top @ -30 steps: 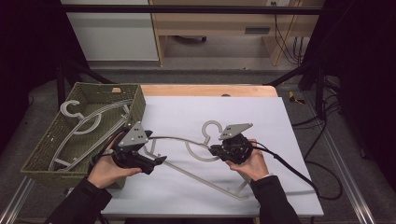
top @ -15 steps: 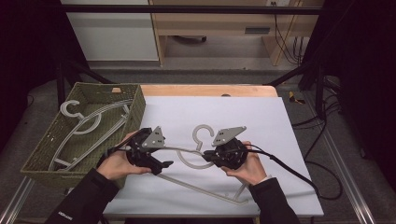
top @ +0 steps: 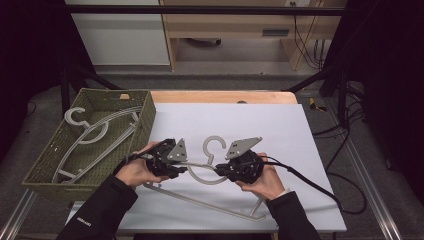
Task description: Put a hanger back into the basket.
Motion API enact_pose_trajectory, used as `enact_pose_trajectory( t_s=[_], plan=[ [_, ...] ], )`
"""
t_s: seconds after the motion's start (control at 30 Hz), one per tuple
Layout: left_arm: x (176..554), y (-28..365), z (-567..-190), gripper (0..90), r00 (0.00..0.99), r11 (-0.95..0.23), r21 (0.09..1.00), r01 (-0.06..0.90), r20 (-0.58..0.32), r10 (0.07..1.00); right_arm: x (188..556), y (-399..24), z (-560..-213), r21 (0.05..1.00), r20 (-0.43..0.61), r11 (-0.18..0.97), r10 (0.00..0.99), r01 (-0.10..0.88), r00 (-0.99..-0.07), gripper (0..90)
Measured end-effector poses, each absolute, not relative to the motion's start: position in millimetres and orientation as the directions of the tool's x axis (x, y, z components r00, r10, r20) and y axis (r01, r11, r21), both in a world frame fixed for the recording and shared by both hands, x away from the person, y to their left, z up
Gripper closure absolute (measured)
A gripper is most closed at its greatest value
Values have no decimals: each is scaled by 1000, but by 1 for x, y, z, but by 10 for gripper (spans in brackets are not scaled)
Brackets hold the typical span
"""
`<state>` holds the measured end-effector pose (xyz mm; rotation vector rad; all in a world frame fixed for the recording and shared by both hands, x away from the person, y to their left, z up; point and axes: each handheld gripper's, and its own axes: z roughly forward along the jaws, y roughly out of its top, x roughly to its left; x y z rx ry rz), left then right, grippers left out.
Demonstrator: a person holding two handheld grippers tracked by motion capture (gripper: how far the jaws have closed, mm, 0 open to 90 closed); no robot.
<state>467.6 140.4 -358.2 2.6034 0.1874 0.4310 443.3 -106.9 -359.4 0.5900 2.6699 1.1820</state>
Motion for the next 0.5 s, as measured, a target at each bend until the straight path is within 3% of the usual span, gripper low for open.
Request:
enact_pose_trajectory(
  t_s=[0.1,0.5],
  plan=[
    [466,140,-359,737,944,-877,479,45,266,194,443,-106,-360,739,10,610,414,286,-910,836],
    [453,140,-361,806,945,-903,430,-6,297,135,444,-106,-361,761,-6,595,407,260,-914,805]
  ],
)
